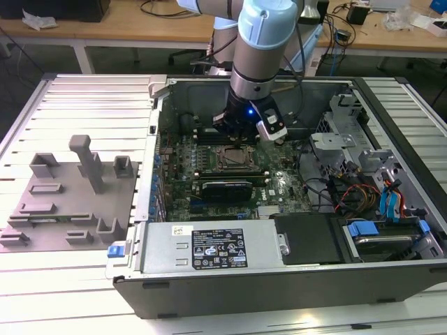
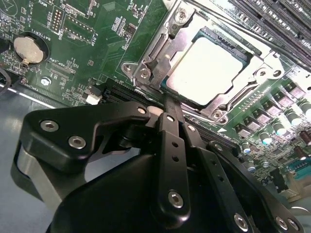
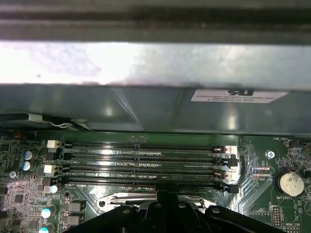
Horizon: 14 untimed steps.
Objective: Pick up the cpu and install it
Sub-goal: 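Install the first cpu locking lever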
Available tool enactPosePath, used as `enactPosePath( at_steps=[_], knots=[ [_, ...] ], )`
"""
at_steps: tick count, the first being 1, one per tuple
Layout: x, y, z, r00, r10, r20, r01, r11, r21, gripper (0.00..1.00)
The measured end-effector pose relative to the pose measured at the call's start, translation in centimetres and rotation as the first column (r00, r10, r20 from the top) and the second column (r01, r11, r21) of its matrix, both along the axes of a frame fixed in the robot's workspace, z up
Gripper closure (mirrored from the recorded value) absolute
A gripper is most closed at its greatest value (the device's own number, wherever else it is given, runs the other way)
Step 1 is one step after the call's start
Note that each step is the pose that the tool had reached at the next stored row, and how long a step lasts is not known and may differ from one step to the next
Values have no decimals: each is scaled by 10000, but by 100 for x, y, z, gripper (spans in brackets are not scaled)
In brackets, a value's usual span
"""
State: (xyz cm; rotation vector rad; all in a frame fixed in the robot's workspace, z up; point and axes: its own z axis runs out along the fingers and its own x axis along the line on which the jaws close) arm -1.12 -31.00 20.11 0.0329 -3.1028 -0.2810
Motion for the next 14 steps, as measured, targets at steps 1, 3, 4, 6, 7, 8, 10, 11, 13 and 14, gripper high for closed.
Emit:
enactPosePath(
  at_steps=[1, 3, 4, 6, 7, 8, 10, 11, 13, 14],
  knots=[
    [0, 0, 7, 10000, 0, 2, 0, 10000, 3, 89],
    [0, 0, 70, 10000, 0, 1, 0, 10000, 2, 89],
    [0, 0, 82, 10000, -1, 1, 1, 10000, 2, 89],
    [0, 2, 97, 10000, 1, 2, -1, 10000, 5, 89],
    [-1, 5, 97, 10000, 1, 15, -1, 10000, 5, 89],
    [-3, 9, 98, 10000, 0, 34, 0, 10000, 15, 89],
    [-8, 27, 97, 10000, 0, 76, 0, 10000, 39, 89],
    [-11, 37, 98, 10000, 0, 87, 0, 10000, 40, 89],
    [-22, 58, 98, 9999, 1, 106, -1, 10000, 40, 89],
    [-30, 66, 97, 9999, 0, 118, -1, 10000, 40, 89]
  ],
)
